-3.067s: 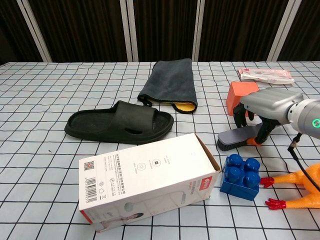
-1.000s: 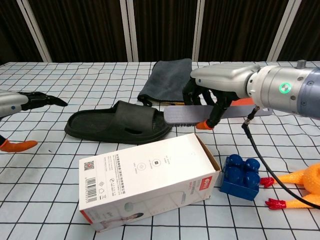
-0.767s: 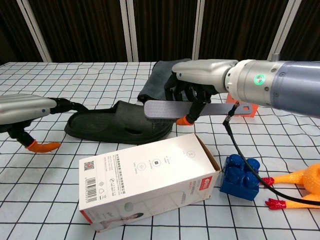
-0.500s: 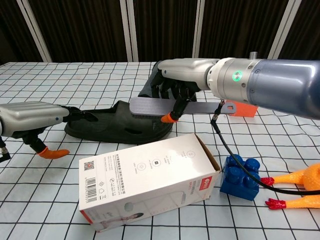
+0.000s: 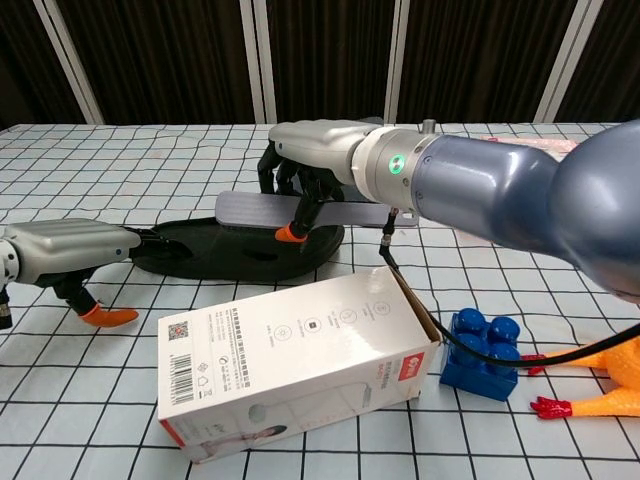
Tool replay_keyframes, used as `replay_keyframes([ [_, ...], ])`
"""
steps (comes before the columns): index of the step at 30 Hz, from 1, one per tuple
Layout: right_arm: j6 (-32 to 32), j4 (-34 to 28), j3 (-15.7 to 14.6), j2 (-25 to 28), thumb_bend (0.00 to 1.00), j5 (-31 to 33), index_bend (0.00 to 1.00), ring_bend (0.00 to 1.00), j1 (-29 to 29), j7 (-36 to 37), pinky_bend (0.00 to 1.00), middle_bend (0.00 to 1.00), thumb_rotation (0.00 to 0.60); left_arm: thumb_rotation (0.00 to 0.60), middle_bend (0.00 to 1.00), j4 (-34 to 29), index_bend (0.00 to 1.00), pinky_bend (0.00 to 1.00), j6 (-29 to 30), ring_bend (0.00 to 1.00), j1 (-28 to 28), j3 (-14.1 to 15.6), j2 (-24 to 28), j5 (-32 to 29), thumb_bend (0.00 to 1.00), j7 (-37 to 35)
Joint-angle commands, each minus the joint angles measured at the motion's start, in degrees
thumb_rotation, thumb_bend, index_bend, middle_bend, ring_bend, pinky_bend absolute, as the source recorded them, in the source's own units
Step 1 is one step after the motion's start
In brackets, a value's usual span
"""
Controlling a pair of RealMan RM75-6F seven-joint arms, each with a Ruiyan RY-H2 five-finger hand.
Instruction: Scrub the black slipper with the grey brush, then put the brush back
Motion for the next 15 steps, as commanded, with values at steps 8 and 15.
replay_keyframes([
  [8,-1.46,7.69,-0.67,-4.65,0.78,0.23,0.93,0.61,1.61,1.75,0.70,0.65,0.600,0.534,0.07,-0.41,0.00,0.06,-0.16,0.01,-0.64,0.47,0.69,0.12,0.54,-1.56],
  [15,0.01,11.33,0.20,-7.85,0.78,-0.12,0.94,0.63,2.84,1.69,0.71,0.66,0.600,0.522,0.07,-0.38,0.00,0.06,-0.63,0.01,-1.27,0.83,0.63,-0.01,0.54,-2.54],
])
